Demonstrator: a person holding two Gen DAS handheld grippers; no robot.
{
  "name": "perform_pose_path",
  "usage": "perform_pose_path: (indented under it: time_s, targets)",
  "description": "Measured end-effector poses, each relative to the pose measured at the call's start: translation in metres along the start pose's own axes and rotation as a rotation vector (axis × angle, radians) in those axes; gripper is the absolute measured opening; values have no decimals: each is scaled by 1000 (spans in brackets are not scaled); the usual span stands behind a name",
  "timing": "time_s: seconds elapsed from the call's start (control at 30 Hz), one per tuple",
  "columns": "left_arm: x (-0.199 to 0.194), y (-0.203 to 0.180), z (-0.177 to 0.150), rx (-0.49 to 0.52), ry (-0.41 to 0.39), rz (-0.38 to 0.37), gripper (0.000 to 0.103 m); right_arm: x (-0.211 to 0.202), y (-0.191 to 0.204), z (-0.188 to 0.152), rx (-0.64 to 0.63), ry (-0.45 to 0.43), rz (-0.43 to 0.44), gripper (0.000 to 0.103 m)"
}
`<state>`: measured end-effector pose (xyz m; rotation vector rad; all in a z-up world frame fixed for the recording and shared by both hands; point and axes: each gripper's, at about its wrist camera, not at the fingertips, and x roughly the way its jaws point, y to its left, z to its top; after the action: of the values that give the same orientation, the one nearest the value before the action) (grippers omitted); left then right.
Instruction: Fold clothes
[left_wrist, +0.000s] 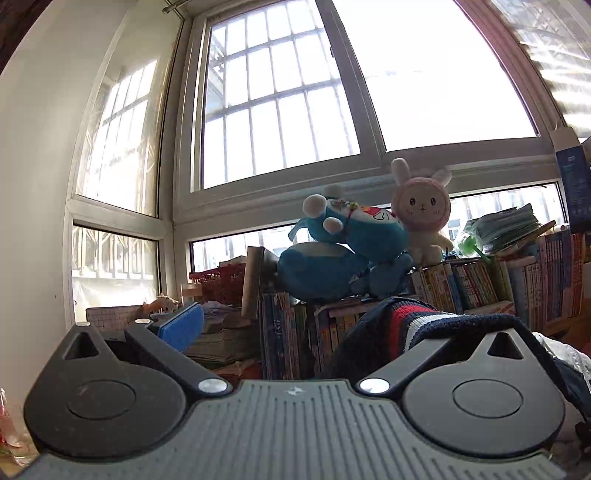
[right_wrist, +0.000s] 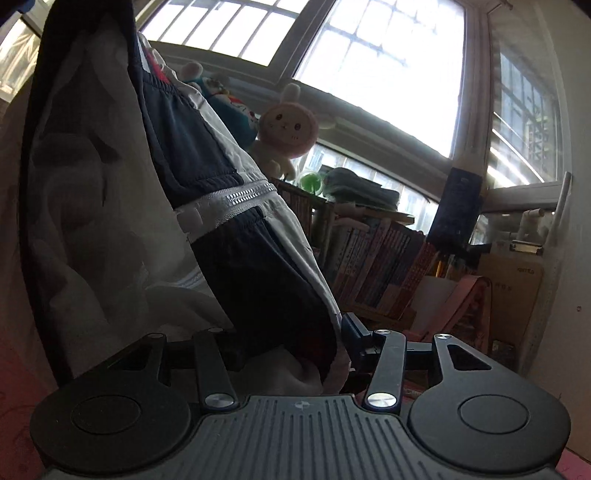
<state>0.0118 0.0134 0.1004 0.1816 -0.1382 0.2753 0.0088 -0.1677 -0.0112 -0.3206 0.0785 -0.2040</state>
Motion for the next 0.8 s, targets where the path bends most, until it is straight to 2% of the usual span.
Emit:
perform_pose_path:
  time_s: [0.07, 0.13, 0.2, 0.27, 0.33, 0.4, 0.47, 0.53, 0.6, 0.67, 0.7, 0.77, 0.8]
  targets:
    - [-4, 0, -7, 50, -14, 23, 103, -5, -6, 9, 32, -25, -6, 49]
    - [1, 3, -18, 65, 32, 35, 103, -14, -28, 28, 101, -81, -50, 48]
    - [6, 8, -28, 38, 106, -9, 103, -27, -65, 55, 188, -147, -54, 53]
    - [2, 10, -36, 0, 133, -52, 103, -41, -94, 73, 237, -211, -58, 64]
    - [-9, 6, -41, 4, 111, -51, 103, -46, -96, 68, 174, -199, -88, 70]
    - [-16, 4, -45, -3, 116, -53, 103, -51, -96, 62, 107, -185, -117, 71]
    - [-21, 2, -47, -20, 133, -59, 103, -40, -89, 32, 118, -16, -70, 70]
    - [-22, 4, -47, -45, 152, -58, 103, -23, -75, -4, 151, 195, -10, 61]
    - [-23, 8, -45, -46, 154, -46, 103, -15, -64, -27, 174, 298, 10, 53]
    - [-23, 13, -44, -24, 156, -32, 103, -9, -55, -44, 195, 362, 3, 50]
    - [-22, 16, -45, -9, 161, -23, 103, -10, -60, -42, 226, 355, -5, 50]
    - [-20, 21, -50, 19, 182, 3, 103, -19, -78, -26, 288, 279, -45, 48]
    - [-19, 23, -53, 30, 198, 10, 103, -30, -88, -14, 312, 210, -71, 48]
